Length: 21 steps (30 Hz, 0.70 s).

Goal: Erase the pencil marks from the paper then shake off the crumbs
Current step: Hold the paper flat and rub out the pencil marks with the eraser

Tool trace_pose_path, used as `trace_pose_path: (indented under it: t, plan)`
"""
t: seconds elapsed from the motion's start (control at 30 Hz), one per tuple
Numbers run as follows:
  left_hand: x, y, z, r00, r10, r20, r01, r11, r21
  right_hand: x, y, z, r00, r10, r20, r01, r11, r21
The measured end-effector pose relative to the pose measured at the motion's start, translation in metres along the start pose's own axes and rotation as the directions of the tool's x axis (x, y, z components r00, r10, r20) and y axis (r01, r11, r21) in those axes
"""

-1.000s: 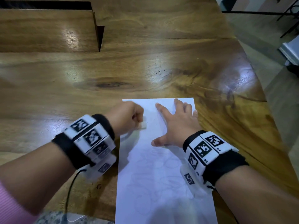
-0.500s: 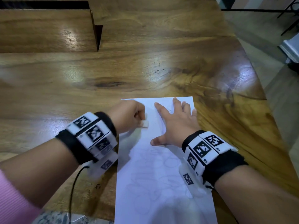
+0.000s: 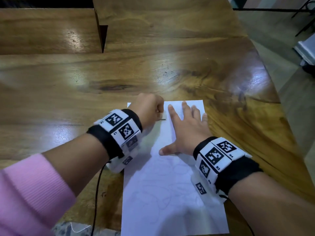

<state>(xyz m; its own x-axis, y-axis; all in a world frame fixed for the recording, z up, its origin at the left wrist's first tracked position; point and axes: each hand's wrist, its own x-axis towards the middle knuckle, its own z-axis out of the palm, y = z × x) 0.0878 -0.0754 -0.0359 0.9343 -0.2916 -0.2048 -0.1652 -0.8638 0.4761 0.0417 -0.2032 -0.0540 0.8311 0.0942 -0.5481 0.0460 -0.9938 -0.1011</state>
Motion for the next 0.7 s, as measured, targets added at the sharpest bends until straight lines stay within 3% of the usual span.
trace_pose_path:
  t: [0.07, 0.13, 0.17, 0.33, 0.37, 0.5, 0.57, 0.63, 0.7]
  plan:
    - [-0.011, 0.000, 0.003, 0.988, 0.066, 0.137, -0.069, 0.997, 0.016, 0.000, 0.001, 0.001, 1.000, -0.010, 0.003, 0.010, 1.000, -0.006]
    - [-0.020, -0.004, 0.002, 0.941, 0.099, 0.324, -0.116, 0.993, 0.034, 0.000, 0.002, 0.002, 1.000, -0.014, 0.002, 0.014, 1.000, 0.001]
    - [-0.019, -0.005, 0.002, 0.931, 0.104, 0.349, -0.127, 0.991, 0.043, 0.000, 0.002, 0.003, 1.000, -0.014, 0.002, 0.014, 1.000, 0.002]
    - [-0.002, 0.004, 0.004, 0.997, 0.062, 0.047, -0.063, 0.998, 0.015, 0.000, 0.004, 0.004, 1.000, -0.004, -0.009, 0.004, 1.000, 0.006]
    - [-0.010, 0.002, 0.006, 0.994, 0.094, 0.056, -0.095, 0.995, 0.006, 0.000, 0.004, 0.004, 1.000, -0.005, -0.007, 0.005, 1.000, 0.009]
    - [-0.037, -0.016, 0.011, 0.925, 0.195, 0.325, -0.216, 0.976, 0.028, 0.001, 0.003, 0.004, 1.000, -0.004, 0.005, 0.004, 1.000, -0.004]
    - [-0.024, -0.014, 0.008, 0.952, 0.162, 0.259, -0.181, 0.982, 0.052, 0.002, 0.002, 0.003, 1.000, -0.006, 0.008, 0.006, 1.000, -0.026]
    - [-0.003, -0.007, 0.006, 0.991, 0.098, 0.091, -0.105, 0.992, 0.065, 0.001, 0.002, 0.003, 1.000, -0.004, 0.015, 0.005, 0.999, -0.035]
    - [0.003, -0.004, 0.004, 0.996, 0.090, 0.012, -0.091, 0.994, 0.057, 0.001, 0.002, 0.003, 1.000, -0.001, 0.015, 0.001, 0.999, -0.038]
